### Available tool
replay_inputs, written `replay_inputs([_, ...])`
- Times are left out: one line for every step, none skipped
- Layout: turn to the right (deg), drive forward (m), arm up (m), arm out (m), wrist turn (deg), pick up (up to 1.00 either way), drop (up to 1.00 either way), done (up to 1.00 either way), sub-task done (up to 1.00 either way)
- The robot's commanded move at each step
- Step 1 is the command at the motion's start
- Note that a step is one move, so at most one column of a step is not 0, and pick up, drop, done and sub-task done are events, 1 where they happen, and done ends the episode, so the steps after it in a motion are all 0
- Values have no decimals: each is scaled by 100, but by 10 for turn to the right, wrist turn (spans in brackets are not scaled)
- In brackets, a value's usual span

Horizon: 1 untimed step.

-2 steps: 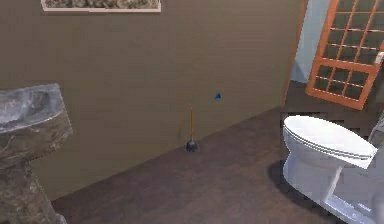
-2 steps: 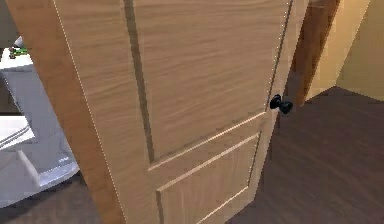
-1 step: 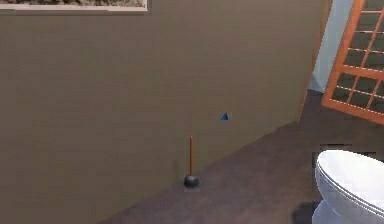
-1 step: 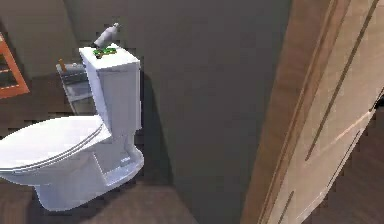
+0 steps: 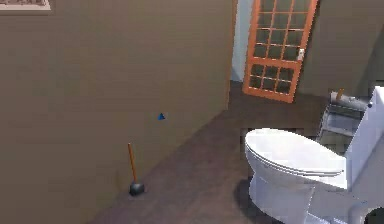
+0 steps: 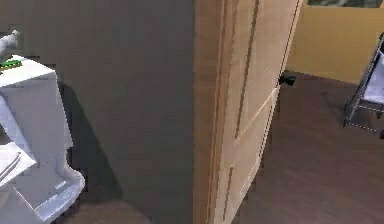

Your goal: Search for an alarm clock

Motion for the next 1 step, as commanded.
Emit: replay_inputs([0,100,0,0,0,0,0,0,0])
